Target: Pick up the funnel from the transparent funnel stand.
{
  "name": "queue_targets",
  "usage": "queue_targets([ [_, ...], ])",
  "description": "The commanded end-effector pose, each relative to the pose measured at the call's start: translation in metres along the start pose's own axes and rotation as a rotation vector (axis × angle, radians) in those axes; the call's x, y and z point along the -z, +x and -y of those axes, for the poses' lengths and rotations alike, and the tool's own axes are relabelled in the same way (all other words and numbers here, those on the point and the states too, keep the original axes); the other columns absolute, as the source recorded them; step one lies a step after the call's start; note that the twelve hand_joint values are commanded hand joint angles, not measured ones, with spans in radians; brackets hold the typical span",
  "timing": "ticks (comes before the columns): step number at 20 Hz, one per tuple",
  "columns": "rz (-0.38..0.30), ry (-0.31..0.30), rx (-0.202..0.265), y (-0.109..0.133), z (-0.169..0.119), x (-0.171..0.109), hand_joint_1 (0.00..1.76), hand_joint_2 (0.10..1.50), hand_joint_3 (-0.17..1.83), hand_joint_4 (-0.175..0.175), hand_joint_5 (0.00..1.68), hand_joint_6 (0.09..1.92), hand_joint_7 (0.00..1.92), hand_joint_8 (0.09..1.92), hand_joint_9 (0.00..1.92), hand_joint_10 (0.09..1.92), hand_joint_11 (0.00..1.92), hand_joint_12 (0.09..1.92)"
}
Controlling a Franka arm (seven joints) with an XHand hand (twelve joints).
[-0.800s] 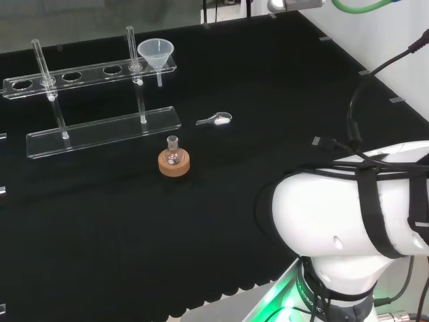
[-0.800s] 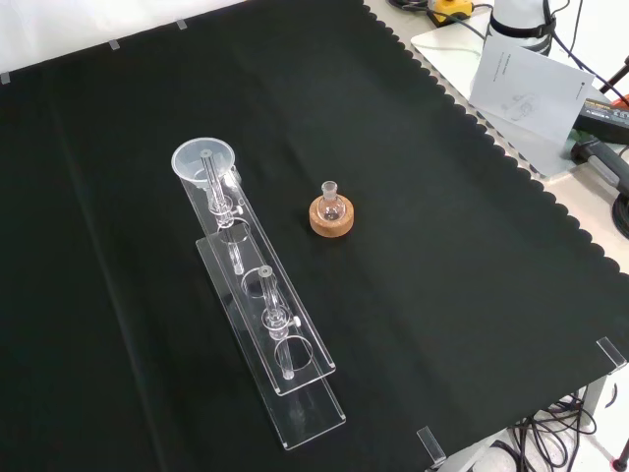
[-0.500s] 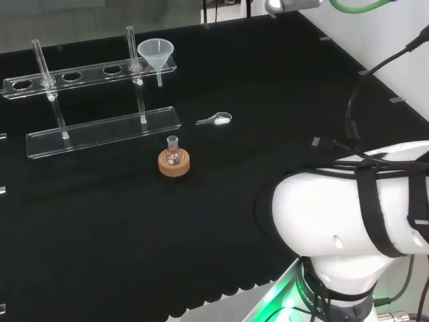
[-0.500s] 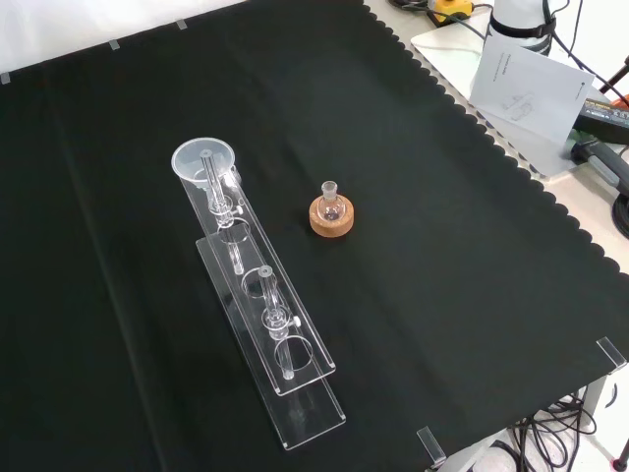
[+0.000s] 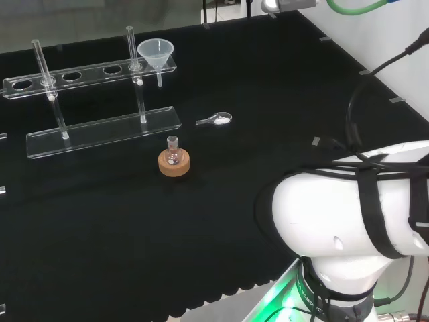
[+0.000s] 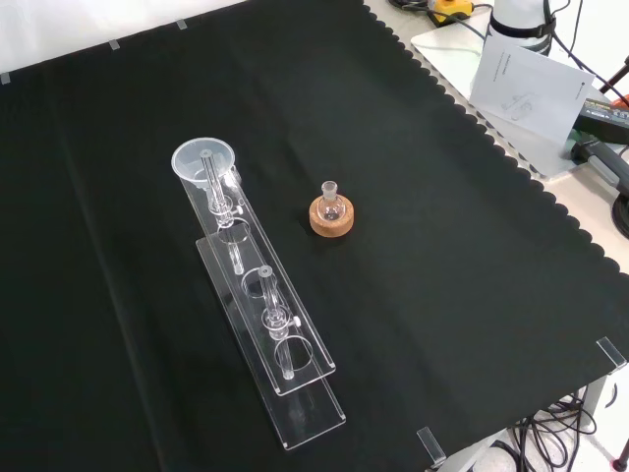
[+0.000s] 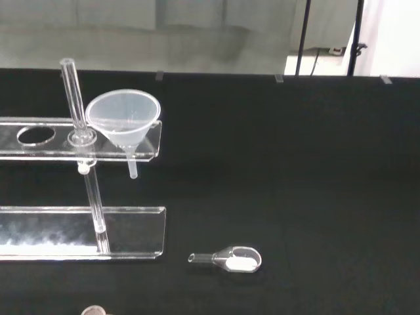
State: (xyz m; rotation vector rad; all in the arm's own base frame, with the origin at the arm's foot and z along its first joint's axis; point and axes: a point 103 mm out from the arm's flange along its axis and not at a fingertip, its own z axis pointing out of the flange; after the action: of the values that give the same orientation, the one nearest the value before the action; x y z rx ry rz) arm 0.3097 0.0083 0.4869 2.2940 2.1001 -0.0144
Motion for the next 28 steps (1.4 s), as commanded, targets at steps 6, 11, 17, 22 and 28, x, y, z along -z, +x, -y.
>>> queue_targets([
  [6, 0.030, 0.036, -0.053, -0.001, -0.032, -0.019, 0.00, 1.17, 0.36, 0.054, 0.21, 0.09, 0.00, 0.35, 0.12, 0.61, 0.00, 1.36],
  [11, 0.039, 0.061, -0.025, 0.000, -0.070, -0.039, 0.00, 1.17, 0.36, 0.051, 0.21, 0.09, 0.00, 0.36, 0.13, 0.61, 0.00, 1.36],
  [17, 0.028, 0.093, 0.012, 0.010, -0.121, -0.064, 0.00, 1.17, 0.35, 0.048, 0.22, 0.09, 0.01, 0.37, 0.14, 0.62, 0.00, 1.37],
  [22, 0.016, 0.101, 0.069, 0.024, -0.151, -0.083, 0.07, 1.14, 0.32, 0.037, 0.24, 0.09, 0.09, 0.43, 0.21, 0.64, 0.00, 1.39],
  [28, 0.021, 0.161, 0.140, 0.048, -0.179, -0.106, 0.37, 1.03, 0.26, 0.019, 0.30, 0.09, 0.17, 0.53, 0.30, 0.67, 0.07, 1.41],
])
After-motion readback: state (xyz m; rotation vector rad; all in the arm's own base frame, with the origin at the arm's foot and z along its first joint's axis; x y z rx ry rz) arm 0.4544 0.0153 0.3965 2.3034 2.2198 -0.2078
